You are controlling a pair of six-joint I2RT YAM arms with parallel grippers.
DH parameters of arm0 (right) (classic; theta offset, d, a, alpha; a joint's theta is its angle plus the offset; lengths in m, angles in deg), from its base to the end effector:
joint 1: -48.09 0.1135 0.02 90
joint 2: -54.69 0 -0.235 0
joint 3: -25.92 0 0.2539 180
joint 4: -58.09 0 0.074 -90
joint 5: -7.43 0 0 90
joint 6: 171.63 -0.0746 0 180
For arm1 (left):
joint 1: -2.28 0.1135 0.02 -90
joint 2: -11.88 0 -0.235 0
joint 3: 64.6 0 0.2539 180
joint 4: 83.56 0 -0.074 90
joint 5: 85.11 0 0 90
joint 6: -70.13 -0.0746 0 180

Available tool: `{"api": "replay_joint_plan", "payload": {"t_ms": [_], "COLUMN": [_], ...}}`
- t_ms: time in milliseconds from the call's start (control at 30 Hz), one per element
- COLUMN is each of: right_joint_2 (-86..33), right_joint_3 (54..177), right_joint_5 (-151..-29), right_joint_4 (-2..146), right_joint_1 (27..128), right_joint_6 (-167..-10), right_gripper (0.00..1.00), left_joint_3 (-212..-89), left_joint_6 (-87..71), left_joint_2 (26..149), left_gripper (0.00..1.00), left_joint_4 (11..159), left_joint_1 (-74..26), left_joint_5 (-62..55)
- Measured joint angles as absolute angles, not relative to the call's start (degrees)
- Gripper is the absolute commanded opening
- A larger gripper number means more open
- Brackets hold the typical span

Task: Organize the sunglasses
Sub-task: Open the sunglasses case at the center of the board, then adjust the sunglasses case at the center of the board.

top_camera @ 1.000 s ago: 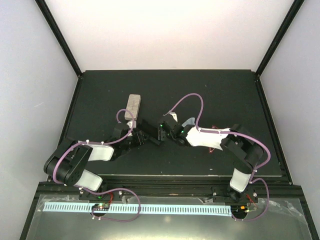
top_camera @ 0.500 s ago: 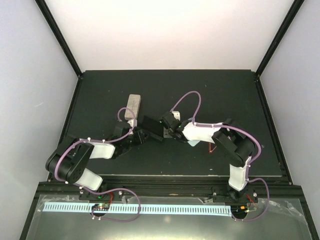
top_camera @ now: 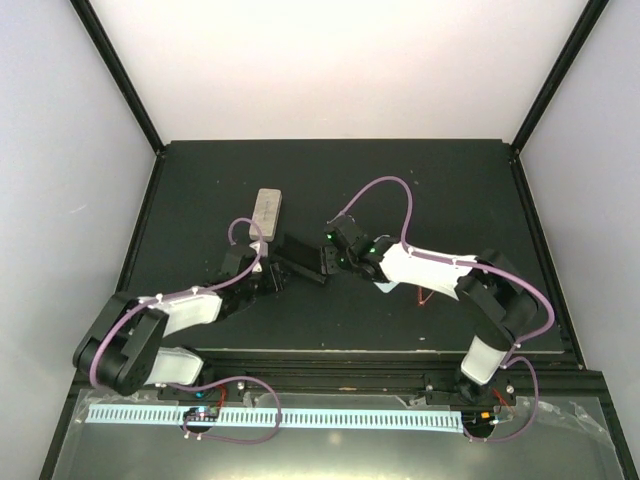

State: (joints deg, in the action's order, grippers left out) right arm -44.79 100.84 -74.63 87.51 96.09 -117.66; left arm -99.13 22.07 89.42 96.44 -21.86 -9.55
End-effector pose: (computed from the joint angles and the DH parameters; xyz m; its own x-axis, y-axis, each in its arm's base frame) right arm 0.2597 0.2730 0.1201 -0.8386 -0.0608 -0.5413 -0.2329 0.9383 0.2556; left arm 0.2314 -0.1241 0.0700 -0.8389 -0.3333 -0.4302 0.0023 0.7883 -0.6152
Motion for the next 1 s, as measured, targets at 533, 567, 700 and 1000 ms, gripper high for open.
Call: {"api": "replay_joint_plan", "payload": {"t_ms": [533,567,700,1000], "right_joint_2": [-42.21,-42.21,-43.10,-52.15], "right_joint_3": [99.92,99.97,102.09,112.49], "right_joint_5": [-81.75,-81.73,-81.47,-79.39], "right_joint_4": [87.24,87.29,88.55,92.93], "right_joint_1": [96.09,96.09,96.09,96.09], "right_joint_6": [-112.64,-112.44,-110.97,-104.51], "right_gripper": [0.37,0.37,0.45,0.46], "left_joint_3": [-98.41,-98.37,-98.37,-105.36], "left_joint_6": [20.97,21.00,20.97,20.17], "left_joint_2": [81.00,81.00,82.34,93.07], "left_gripper": [0.46,0.46,0.45,0.33], "left_joint_4": [86.78,86.63,87.05,87.59], "left_joint_1": [-21.84,-21.84,-21.84,-21.82], "left_joint_5": [-2.49,-2.36,-2.38,-1.15]}}
